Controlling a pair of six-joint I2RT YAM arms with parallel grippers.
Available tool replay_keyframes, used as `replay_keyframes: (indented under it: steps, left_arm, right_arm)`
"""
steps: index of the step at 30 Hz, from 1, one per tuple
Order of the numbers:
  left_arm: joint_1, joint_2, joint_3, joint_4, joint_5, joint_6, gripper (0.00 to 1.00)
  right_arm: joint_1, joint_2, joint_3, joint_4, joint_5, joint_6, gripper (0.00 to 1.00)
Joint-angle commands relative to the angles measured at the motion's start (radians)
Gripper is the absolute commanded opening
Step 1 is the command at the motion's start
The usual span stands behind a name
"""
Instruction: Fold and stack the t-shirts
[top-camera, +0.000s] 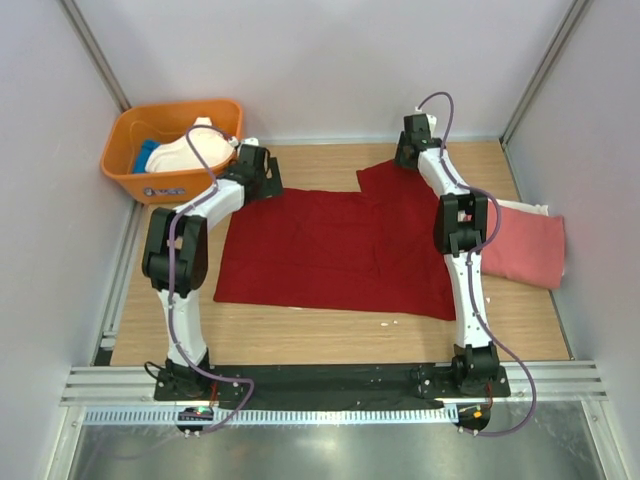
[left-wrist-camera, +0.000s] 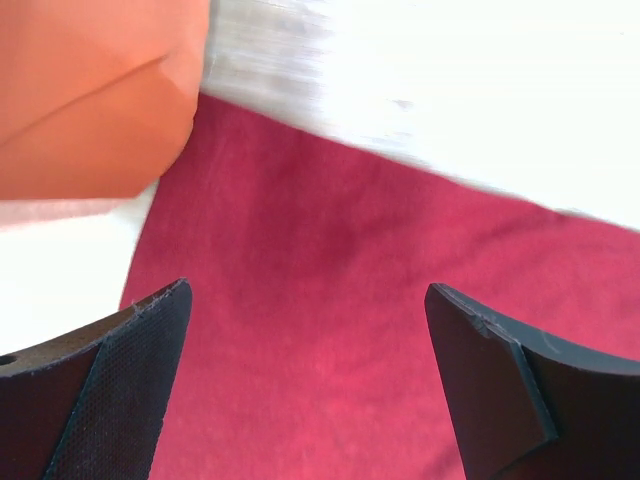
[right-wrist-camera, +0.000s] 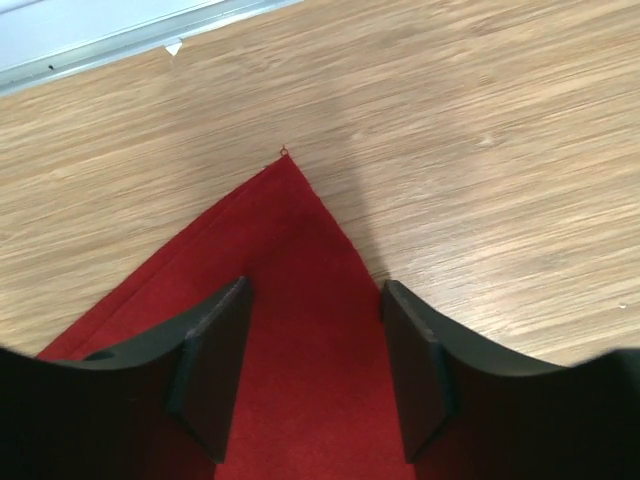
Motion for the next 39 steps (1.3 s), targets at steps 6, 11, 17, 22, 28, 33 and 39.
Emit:
replay_keyframes:
  steps: [6, 11, 17, 22, 28, 33, 39]
  left_arm:
    - [-0.003, 0.167, 0.256, -0.144, -0.094, 0.147, 1.00]
    - [-0.005, 0.232, 0.351, -0.187, -0.142, 0.147, 0.98]
    - [-0.049, 0.287, 0.409, -0.195, -0.195, 0.192, 0.90]
    - [-0.124, 0.298, 0.403, -0.144, -0.323, 0.298, 0.92]
    - [-0.126, 0.333, 0.460, -0.187, -0.341, 0.263, 0.75]
    - [-0.109, 0.403, 0.568, -0.298, -0.326, 0.200, 0.77]
    - [-0.083, 0.434, 0.578, -0.348, -0.185, 0.105, 0.72]
  right_arm:
    - [0.004, 0.033, 0.067, -0.022, -0.046, -0.014, 0.16]
    - [0.004, -0.031, -0.030, 0.021, -0.029, -0.003, 0.01]
    - [-0.011, -0.082, -0.091, 0.057, -0.075, 0.029, 0.01]
    - [-0.025, -0.080, -0.091, 0.061, -0.121, 0.043, 0.01]
    - [-0.031, -0.077, -0.095, 0.064, -0.144, 0.052, 0.01]
    - [-0.039, -0.077, -0.097, 0.065, -0.153, 0.058, 0.01]
    - [-0.047, -0.111, -0.141, 0.076, -0.147, 0.072, 0.01]
